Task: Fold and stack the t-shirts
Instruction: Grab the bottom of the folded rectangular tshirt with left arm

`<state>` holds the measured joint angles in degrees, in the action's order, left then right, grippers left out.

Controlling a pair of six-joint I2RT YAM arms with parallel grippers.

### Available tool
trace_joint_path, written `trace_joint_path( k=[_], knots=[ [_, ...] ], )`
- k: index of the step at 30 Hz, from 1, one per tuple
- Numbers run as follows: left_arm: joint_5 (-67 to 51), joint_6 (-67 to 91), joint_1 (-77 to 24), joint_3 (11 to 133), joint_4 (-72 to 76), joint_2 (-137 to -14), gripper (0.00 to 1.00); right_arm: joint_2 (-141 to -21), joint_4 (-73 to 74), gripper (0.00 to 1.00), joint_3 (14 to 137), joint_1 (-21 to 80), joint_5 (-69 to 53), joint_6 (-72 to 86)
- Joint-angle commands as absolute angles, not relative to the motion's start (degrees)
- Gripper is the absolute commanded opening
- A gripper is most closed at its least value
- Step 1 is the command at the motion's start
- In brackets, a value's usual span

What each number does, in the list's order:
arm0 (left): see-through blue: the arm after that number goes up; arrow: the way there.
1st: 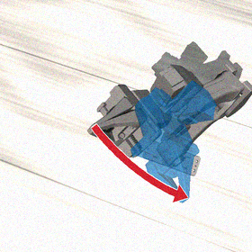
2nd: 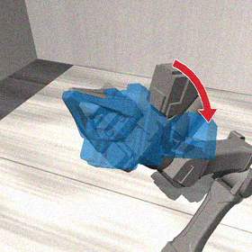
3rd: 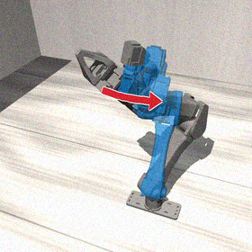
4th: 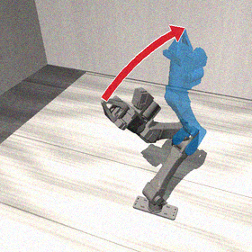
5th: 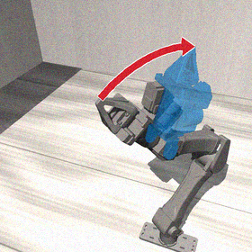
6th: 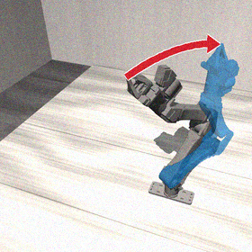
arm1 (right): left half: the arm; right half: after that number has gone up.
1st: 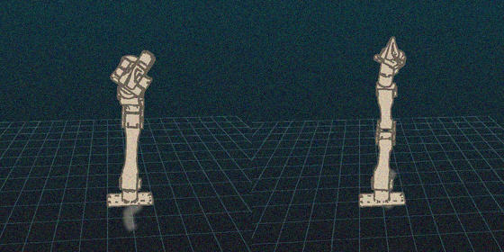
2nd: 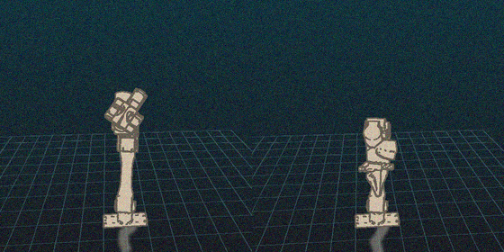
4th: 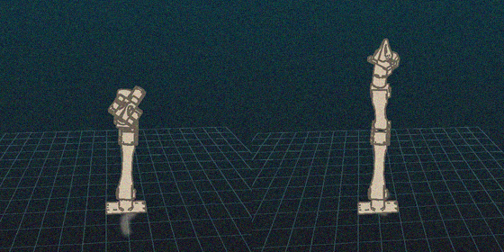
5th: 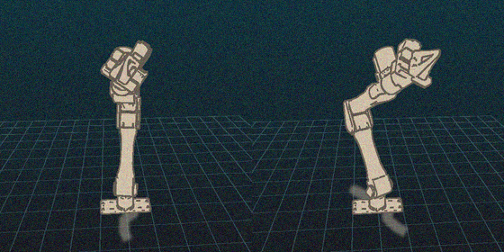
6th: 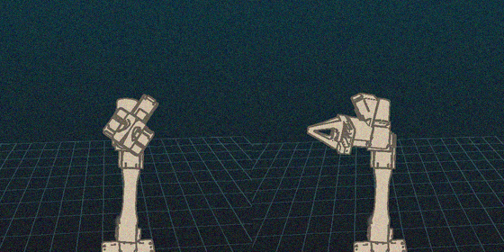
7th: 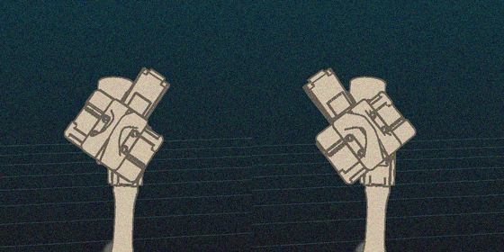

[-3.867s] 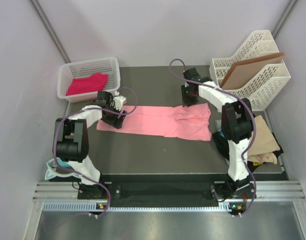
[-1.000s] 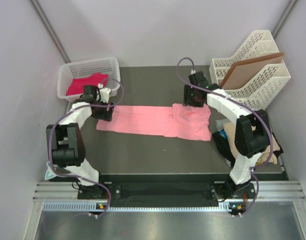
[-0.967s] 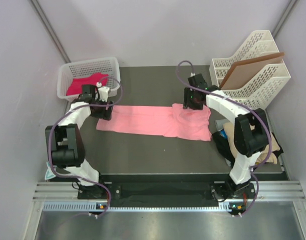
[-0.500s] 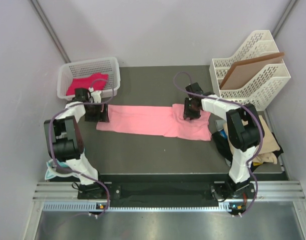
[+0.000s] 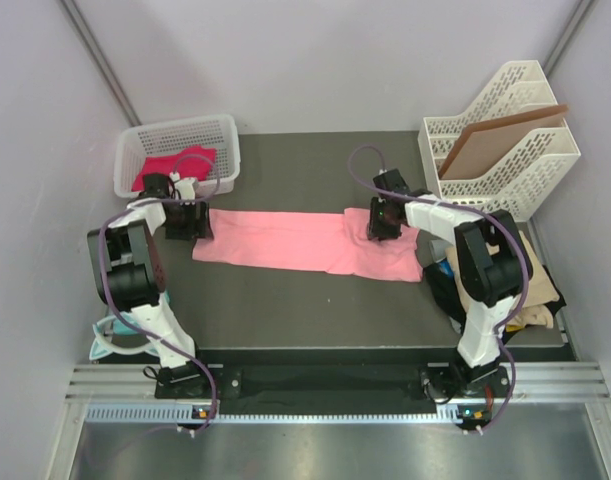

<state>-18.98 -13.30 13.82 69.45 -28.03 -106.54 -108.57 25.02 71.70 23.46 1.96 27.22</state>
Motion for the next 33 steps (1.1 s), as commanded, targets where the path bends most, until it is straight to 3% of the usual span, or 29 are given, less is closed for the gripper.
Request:
trace_joint_path(
  k=[1, 8, 22, 29, 30, 31, 33],
  knots=[
    [-20.57, -13.36, 12.93, 69.7, -27.51, -110.3, 0.79, -106.44, 25.05, 0.33, 69.61, 23.47, 0.7, 27.25],
    [-19.25, -14.94, 10.55, 69.08, -26.63, -113.02, 0.77, -105.47, 25.31, 0.32, 69.7, 23.55, 0.53, 27.25],
    [-18.9, -18.02, 10.28, 67.06, -28.83, -113.12, 0.49, -104.5, 26.02, 0.27, 70.31, 23.64, 0.62, 26.98],
    [-21.26, -18.28, 9.76, 65.74, -30.06, -111.18, 0.2, -104.15, 26.19, 0.24, 70.66, 23.64, 0.44, 27.25],
    [-21.53, -18.02, 9.23, 65.74, -30.41, -110.75, 0.08, -103.89, 26.28, 0.23, 70.75, 23.64, 0.44, 27.25],
    [-21.53, -17.84, 9.05, 65.66, -30.41, -110.13, 0.04, -103.8, 26.28, 0.22, 70.75, 23.64, 0.53, 27.33],
    [-21.8, -17.14, 8.44, 65.65, -30.32, -109.43, 0.0, -103.54, 26.63, 0.22, 70.84, 23.64, 0.62, 27.07]
  ],
)
